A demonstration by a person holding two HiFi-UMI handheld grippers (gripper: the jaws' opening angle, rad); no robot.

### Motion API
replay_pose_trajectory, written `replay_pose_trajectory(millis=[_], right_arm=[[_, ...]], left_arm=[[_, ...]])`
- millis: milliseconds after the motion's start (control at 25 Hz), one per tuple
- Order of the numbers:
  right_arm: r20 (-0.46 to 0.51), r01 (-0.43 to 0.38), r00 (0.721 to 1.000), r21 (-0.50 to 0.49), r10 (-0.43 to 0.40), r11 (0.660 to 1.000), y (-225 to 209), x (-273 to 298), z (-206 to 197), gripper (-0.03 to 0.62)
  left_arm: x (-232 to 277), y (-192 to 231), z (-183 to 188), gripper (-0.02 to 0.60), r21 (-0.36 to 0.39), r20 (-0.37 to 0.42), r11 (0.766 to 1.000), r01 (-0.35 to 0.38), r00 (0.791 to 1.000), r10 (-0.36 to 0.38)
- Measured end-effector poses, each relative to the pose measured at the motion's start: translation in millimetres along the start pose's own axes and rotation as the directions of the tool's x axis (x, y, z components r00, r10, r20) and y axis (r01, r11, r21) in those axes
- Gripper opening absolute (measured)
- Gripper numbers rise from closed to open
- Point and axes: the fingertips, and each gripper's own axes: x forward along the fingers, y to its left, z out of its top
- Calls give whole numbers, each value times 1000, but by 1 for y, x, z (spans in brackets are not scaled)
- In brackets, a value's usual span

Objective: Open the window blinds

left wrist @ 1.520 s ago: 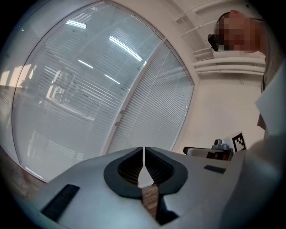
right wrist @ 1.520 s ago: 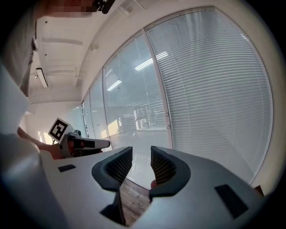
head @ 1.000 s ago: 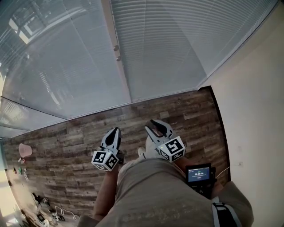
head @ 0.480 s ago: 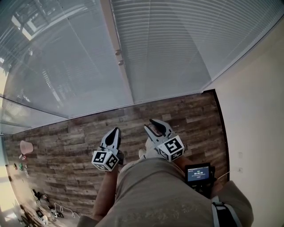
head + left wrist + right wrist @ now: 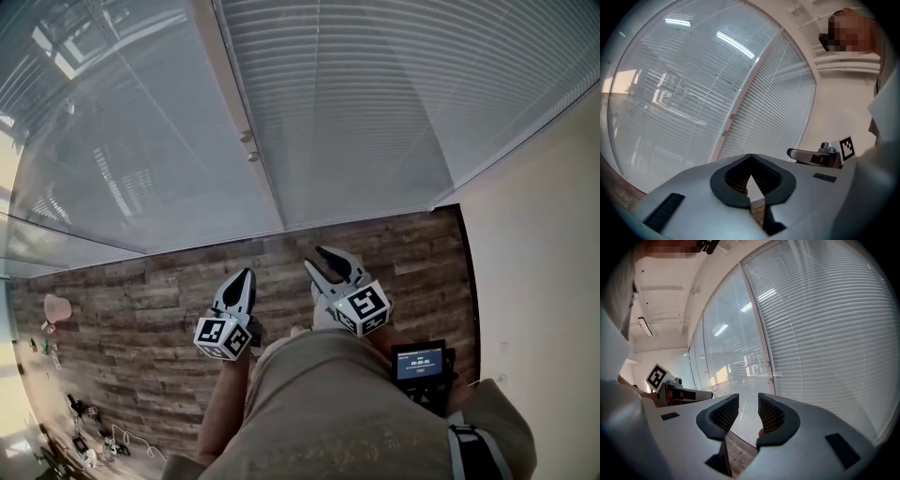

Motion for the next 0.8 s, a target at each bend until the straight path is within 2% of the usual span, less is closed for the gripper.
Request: replay_pose_trajectory(millis=[200,400,680,800], right_arm=[[3,-29,1000,0,29,1000,-24,13,21,135],[1,-52,999,10,52,999,-46,28,29,135],[11,-85,996,5,85,996,-70,41,42,135],[15,-91,996,3,91,996,-85,46,49,135]], left_arm=[[27,-8,27,15,-11,43,1000,-1,999,2],[51,-6,40,15,-21,58,999,-35,998,36],[71,1,56,17,-172,137,985,-9,990,33],[84,7,62,17,-197,151,980,-24,987,55]])
